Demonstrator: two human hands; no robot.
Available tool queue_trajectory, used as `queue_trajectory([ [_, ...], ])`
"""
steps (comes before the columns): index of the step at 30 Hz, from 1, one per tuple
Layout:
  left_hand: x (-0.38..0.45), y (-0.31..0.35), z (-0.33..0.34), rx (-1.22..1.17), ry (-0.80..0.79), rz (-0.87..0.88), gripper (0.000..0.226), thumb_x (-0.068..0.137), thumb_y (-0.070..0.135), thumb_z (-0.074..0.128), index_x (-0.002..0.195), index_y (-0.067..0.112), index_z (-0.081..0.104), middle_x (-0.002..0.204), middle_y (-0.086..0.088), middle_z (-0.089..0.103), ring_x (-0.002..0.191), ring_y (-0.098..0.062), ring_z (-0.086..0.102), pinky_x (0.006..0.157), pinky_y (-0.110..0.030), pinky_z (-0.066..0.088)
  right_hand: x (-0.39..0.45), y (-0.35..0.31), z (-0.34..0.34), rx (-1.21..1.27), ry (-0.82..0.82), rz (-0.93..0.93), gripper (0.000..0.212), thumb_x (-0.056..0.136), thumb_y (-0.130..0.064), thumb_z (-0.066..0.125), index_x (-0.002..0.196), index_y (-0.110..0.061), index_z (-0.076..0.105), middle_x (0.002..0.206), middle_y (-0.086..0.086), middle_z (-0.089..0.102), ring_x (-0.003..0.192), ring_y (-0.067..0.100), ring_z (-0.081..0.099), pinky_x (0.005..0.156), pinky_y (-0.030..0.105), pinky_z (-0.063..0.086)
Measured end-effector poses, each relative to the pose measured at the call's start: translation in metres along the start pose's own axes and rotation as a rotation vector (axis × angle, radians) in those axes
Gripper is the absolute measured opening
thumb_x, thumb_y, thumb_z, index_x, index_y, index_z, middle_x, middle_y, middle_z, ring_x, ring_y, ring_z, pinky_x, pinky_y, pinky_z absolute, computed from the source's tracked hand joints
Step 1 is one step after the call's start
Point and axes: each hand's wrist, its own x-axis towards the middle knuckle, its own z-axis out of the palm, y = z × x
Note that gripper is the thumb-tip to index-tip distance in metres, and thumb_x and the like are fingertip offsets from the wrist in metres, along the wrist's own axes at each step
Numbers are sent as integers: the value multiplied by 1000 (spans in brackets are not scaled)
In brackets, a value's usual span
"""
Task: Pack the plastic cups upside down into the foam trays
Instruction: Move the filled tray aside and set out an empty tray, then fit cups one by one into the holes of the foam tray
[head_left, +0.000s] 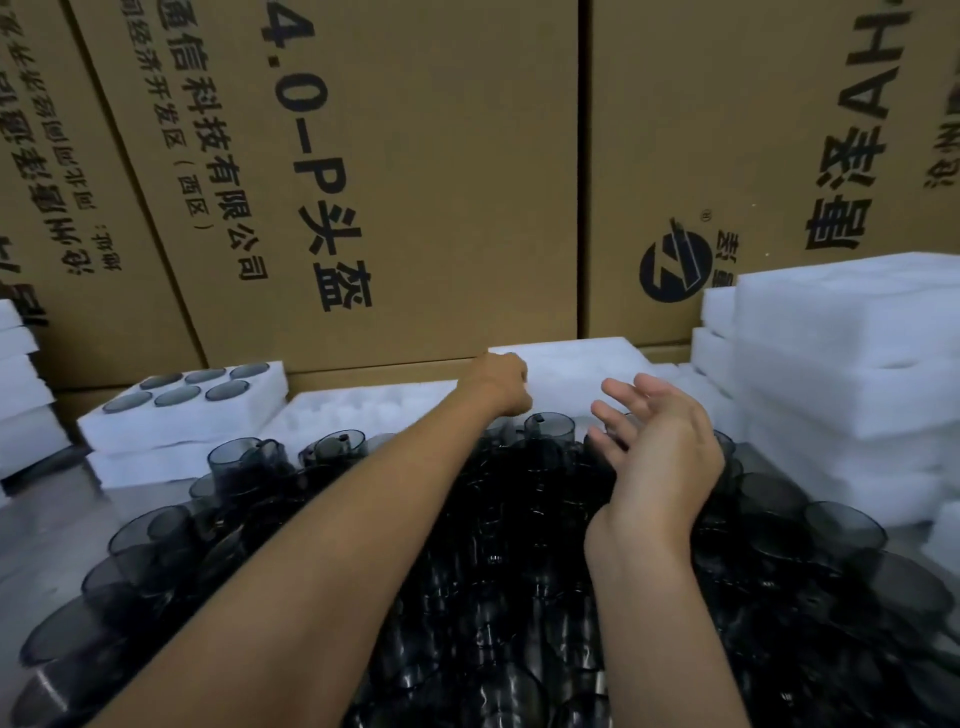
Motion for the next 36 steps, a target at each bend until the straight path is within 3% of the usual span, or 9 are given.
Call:
queue_trajectory([
  [8,-25,-4,-22,-185,410,60,19,94,12,57,111,10,67,127,-13,44,121,-29,42,91,-29,38,-8,-13,5,72,-45,84,19,105,-9,38,100,-11,56,87,6,67,80,22,64,71,29,52],
  [14,-117,-10,-57,-191,553,166,11,91,12,63,100,9,67,133,-8,37,124,-23,36,89,-24,34,-39,-21,2,3,-46,-136,11,100,-14,49,101,-21,56,100,0,67,82,8,65,59,14,49],
  [16,-158,-14,-65,-179,564,181,6,90,12,64,95,10,66,135,-6,36,125,-20,34,86,-24,34,-46,-27,-11,-158,-58,-331,17,95,-14,54,108,-26,54,113,-8,61,101,7,60,70,11,46],
  [18,-200,-18,-71,-211,584,189,3,88,11,67,90,12,65,136,-4,36,126,-18,33,85,-24,32,-46,-36,-29,-436,-64,-499,37,91,-19,58,125,-28,48,126,-15,50,123,13,46,98,28,43],
  [20,-241,-20,-75,-289,582,175,7,86,11,69,87,15,64,139,-1,35,130,-17,32,88,-26,34,-44,-48,-50,-595,-112,-429,57,92,-26,61,144,-25,37,140,-10,43,131,17,41,108,40,39],
  [25,-320,-9,-82,-407,426,97,10,89,21,70,88,30,65,164,2,23,146,-21,20,106,-36,29,-64,-66,-94,-653,-321,-263,41,96,-19,55,136,-24,49,111,-16,60,97,-3,57,68,13,44],
  [28,-353,-5,-89,-622,337,125,19,85,34,73,100,41,63,130,18,55,108,-4,53,86,-28,44,-86,-77,-115,-670,-253,-291,38,97,-18,47,133,-24,50,105,-16,59,91,-2,56,66,17,43],
  [30,-374,-6,-89,-827,297,89,35,87,38,71,117,46,54,113,15,51,76,0,54,71,-18,43,-105,-82,-130,-684,-248,-289,32,98,-22,44,130,-27,47,101,-20,55,88,-3,54,65,20,42],
  [36,-431,-14,-59,-865,314,-94,55,91,31,65,136,40,37,97,2,44,73,-11,48,63,-26,38,-159,-76,-182,-1130,-466,-197,25,103,-42,39,114,-20,39,87,-4,57,75,15,57,57,34,36],
])
